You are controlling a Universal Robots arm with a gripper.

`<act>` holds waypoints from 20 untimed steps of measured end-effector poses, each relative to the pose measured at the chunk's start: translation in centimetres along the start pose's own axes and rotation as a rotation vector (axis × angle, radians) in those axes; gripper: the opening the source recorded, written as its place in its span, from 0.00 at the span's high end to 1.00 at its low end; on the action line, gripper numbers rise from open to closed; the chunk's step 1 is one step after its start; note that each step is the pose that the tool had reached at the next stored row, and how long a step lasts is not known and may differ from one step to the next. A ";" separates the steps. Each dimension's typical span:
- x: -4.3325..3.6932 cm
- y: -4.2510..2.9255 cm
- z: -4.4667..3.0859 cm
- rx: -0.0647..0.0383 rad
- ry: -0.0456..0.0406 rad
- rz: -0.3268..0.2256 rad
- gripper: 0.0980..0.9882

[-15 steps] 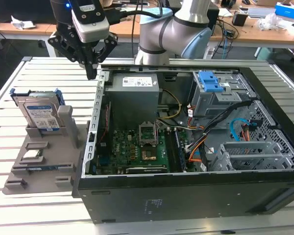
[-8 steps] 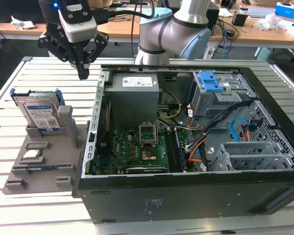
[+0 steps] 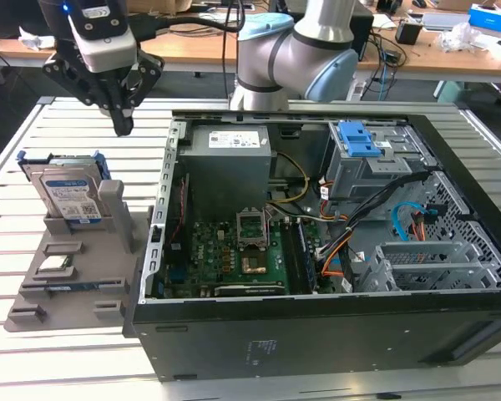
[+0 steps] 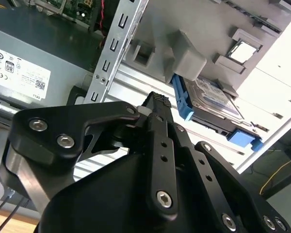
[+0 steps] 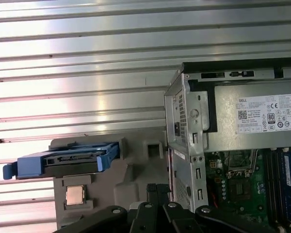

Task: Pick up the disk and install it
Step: 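Reach for the disk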

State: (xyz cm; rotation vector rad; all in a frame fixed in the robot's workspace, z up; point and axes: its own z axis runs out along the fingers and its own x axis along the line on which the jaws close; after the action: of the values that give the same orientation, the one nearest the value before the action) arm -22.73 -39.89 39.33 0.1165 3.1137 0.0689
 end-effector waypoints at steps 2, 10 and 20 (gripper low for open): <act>0.45 -0.03 -0.01 0.000 0.0000 0.000 0.99; 2.22 -0.17 -0.06 0.000 0.0000 0.000 0.99; 4.13 -0.31 -0.11 0.000 0.0000 0.000 0.99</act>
State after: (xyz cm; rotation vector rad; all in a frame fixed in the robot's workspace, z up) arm -26.87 -39.89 39.33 0.1165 3.1137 0.0689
